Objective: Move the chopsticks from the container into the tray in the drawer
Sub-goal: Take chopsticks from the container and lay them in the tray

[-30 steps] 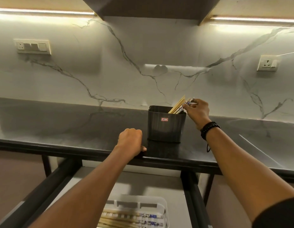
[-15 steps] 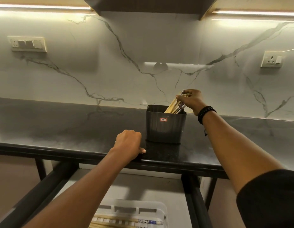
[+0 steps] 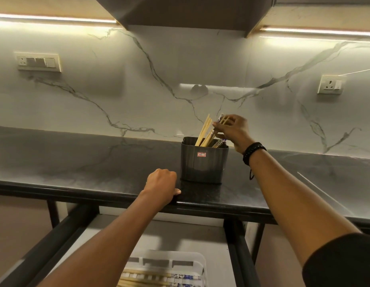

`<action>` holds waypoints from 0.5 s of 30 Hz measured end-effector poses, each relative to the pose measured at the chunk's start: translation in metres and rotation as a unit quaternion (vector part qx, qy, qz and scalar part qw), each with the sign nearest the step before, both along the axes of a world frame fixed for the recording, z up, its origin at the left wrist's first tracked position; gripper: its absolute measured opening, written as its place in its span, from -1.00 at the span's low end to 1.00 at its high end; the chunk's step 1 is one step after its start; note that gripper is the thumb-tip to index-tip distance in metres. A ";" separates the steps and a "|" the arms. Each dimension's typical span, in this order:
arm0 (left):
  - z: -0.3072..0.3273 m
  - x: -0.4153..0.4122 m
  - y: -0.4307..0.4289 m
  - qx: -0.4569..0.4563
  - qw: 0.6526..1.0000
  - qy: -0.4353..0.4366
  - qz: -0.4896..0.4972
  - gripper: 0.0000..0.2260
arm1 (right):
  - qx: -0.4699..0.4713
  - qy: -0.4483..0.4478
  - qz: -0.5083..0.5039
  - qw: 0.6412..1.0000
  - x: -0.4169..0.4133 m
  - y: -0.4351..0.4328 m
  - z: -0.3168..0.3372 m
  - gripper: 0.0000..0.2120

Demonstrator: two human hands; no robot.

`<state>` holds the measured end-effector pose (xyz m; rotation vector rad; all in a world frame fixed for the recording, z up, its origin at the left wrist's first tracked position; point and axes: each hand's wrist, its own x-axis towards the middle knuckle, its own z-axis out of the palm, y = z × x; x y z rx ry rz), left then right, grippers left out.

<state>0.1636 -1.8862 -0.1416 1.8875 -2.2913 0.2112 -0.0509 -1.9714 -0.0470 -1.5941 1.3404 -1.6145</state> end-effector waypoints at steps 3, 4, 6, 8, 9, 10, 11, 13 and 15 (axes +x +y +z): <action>0.000 -0.001 0.001 -0.001 1.000 0.003 0.003 -0.71 | 0.021 0.012 0.006 1.000 0.000 0.003 -0.011 -0.84; 0.000 -0.002 0.001 -0.001 1.000 0.003 0.004 -0.71 | 0.027 0.012 0.010 1.000 0.000 0.004 -0.013 -0.87; 0.000 -0.002 0.001 0.001 1.000 0.005 0.005 -0.71 | 0.028 0.010 0.024 0.999 0.000 0.007 -0.016 -0.91; -0.001 -0.003 0.002 0.002 1.000 0.008 0.004 -0.71 | 0.022 0.001 0.039 0.999 0.001 0.012 -0.018 -0.93; -0.001 -0.002 0.002 0.001 1.000 0.011 0.004 -0.71 | 0.018 -0.006 0.046 0.999 0.002 0.014 -0.019 -0.93; -0.002 -0.002 0.003 0.000 1.000 0.015 0.003 -0.71 | 0.015 -0.012 0.050 0.999 0.002 0.016 -0.019 -0.91; -0.002 -0.003 0.003 0.001 1.000 0.019 0.003 -0.72 | 0.014 -0.018 0.052 0.998 0.001 0.016 -0.020 -0.88; -0.003 -0.003 0.004 0.001 1.000 0.023 0.003 -0.72 | 0.021 -0.026 0.049 0.998 0.001 0.017 -0.021 -0.82; -0.003 -0.004 0.005 0.002 1.000 0.024 0.007 -0.73 | 0.026 -0.027 0.044 0.998 0.000 0.019 -0.020 -0.78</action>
